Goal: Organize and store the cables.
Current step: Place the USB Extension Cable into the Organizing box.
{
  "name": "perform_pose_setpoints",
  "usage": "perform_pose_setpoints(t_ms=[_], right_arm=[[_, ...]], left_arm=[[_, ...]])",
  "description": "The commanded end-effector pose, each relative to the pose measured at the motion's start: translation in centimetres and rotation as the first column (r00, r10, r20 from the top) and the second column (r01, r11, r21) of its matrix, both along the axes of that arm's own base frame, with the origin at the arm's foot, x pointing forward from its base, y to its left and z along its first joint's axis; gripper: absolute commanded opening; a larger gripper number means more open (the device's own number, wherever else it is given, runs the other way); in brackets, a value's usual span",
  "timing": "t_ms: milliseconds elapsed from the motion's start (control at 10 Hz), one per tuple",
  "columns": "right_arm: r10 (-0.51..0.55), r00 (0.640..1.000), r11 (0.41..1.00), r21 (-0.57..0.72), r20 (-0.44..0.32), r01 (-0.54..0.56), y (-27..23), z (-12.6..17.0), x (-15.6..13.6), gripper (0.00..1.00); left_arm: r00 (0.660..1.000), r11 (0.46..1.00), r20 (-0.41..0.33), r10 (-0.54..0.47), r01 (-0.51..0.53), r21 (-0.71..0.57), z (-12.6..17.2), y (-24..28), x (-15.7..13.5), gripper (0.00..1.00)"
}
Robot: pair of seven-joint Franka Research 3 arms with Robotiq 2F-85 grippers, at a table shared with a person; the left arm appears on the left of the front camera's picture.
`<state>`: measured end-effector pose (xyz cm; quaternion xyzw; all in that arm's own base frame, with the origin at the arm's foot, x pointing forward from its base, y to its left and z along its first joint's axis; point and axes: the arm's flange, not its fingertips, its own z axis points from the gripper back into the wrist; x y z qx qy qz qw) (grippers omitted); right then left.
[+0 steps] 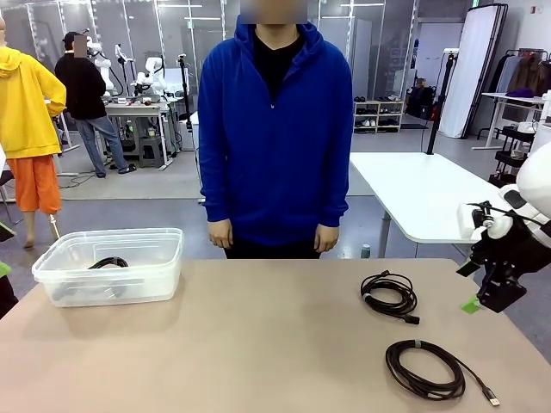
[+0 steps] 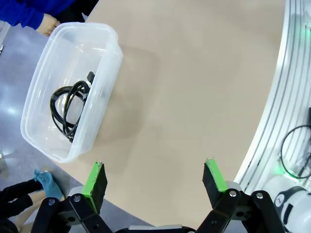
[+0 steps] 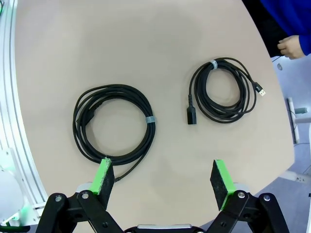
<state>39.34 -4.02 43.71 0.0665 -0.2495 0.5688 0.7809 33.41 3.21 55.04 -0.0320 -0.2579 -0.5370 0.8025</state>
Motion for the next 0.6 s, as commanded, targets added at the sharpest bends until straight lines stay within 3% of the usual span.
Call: perform_pose_setpoints(t_ms=[0,200,300,500], right_arm=[[0.017,1.0,1.0,-0.009,0.01,-0.017,-0.4,0.4,-0.1,1.0],[0.0,1.0,1.0,-0.002,0.004,0.0,-0.3,0.1,-0.1,1.0],[-0.08,0.997,0.997,0.016,-0.02,0.08,0.5,-0.7,1.4,1.0],[-0.001,0.994,0.998,-0.065,-0.105,-0.006,2.7,-2.7,3.9,1.0]], left_arm=[[1.0,1.0,0.002,0.0,0.0,0.0,0.1,0.0,0.0,1.0],[1.0,1.0,0.002,0.0,0.0,0.0,0.1,0.0,0.0,1.0],[1.0,1.0,0.002,0.0,0.0,0.0,0.1,0.0,0.0,1.0],[1.0,1.0,0.002,0.0,0.0,0.0,0.1,0.0,0.0,1.0]])
